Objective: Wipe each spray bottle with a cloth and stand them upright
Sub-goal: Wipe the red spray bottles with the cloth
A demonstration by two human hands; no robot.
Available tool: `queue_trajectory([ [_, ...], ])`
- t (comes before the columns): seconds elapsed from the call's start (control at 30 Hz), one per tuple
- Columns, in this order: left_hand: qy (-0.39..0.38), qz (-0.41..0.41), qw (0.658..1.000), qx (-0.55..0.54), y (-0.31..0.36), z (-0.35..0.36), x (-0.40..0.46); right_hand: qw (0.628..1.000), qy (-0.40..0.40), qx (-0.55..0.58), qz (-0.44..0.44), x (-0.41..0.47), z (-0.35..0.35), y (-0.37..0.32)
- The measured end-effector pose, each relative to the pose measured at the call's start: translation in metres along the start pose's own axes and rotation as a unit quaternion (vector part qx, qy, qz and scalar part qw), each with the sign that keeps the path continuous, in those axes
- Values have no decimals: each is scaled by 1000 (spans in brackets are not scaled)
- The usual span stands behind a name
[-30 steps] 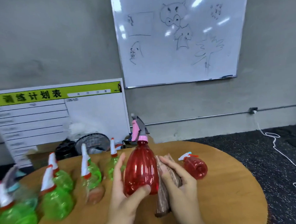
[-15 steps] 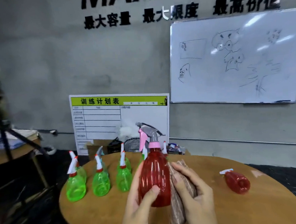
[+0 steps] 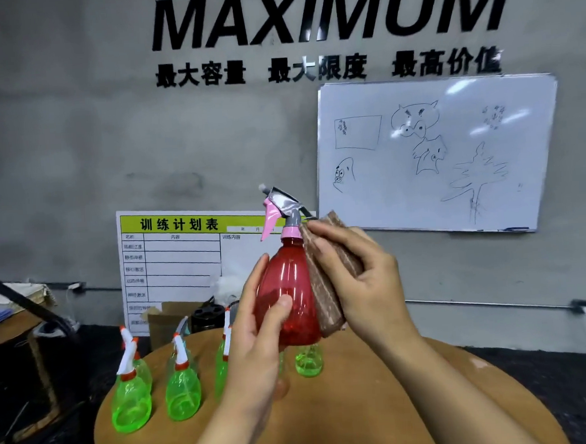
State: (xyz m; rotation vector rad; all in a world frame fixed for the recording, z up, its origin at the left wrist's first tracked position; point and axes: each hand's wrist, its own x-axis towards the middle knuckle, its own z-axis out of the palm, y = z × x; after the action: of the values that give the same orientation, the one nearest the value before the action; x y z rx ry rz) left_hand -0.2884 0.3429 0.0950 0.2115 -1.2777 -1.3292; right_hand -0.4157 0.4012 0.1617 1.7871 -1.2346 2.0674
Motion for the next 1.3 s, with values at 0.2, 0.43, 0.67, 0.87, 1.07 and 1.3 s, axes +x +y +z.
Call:
queue_trajectory([
  [0.2, 5, -3, 1000, -18, 11, 15, -4, 985, -44, -146, -79, -4, 1, 1],
  [0.43, 28, -34, 997, -57, 14, 14, -3, 858, -179, -307, -370, -35, -17, 2],
  [0.67, 20, -12, 1000, -19, 9, 20, -10, 938, -62, -276, -200, -9, -18, 4],
  [0.87, 34, -19, 999, -12, 3, 17, -12, 962, -46, -227, -143, -19, -10, 11],
  [1.07, 56, -51, 997, -28, -5, 15, -5, 870, -170, -321, -333, -42, -18, 22],
  [1.3, 34, -26, 999, -2, -6, 21, -12, 931, -77, -303, -191, -23, -22, 23],
])
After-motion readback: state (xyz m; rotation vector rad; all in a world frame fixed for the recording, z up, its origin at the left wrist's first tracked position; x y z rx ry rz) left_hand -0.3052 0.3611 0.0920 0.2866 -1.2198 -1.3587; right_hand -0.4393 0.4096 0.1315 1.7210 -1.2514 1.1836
